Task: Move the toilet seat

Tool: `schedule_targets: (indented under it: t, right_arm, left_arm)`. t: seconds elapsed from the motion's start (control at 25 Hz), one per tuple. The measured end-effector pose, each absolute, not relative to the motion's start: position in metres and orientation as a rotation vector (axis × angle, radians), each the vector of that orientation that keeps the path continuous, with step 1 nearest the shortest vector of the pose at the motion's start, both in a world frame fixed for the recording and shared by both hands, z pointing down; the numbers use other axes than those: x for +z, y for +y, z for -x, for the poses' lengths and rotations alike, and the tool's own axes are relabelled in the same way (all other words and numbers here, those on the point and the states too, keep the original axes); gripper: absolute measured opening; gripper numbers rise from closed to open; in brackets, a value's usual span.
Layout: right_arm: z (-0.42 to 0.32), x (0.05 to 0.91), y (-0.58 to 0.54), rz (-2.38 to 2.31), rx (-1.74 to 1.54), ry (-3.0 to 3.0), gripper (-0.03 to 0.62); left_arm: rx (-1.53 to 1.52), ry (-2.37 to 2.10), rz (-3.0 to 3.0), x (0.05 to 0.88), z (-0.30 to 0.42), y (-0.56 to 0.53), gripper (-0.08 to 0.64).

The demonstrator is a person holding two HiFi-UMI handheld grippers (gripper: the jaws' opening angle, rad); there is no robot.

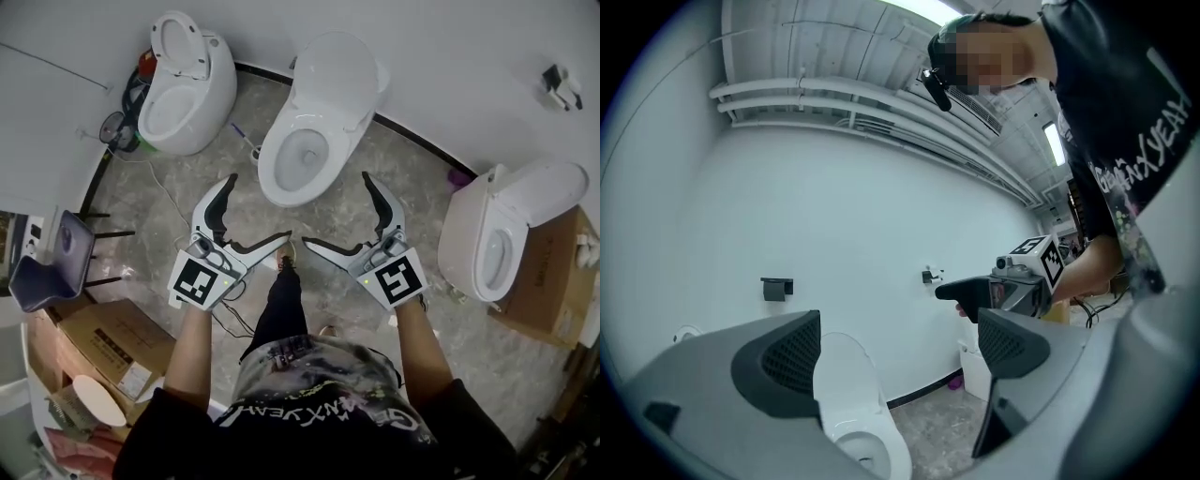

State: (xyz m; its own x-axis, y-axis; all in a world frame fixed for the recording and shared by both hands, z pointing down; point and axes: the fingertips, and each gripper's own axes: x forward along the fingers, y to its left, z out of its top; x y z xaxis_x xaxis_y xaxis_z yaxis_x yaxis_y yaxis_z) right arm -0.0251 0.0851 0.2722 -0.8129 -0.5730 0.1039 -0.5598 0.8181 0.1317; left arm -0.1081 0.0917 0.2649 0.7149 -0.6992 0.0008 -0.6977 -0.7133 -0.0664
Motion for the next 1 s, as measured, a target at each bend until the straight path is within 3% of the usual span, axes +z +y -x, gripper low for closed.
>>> schedule_targets:
  t: [0.52, 1.0]
  right_arm:
    - [0.077, 0.274, -0.039, -0.98, -0.102, -2.801, 0.584]
    - [0.085, 0.283, -0.088, -1.016, -0.096, -2.779, 0.584]
  left_arm:
    - [-0.067, 1.055, 2.925, 0.278, 0.155, -0.033, 0.506]
    - [-0.06, 1.022, 2.942, 0.285, 0.159, -0.082, 0.506]
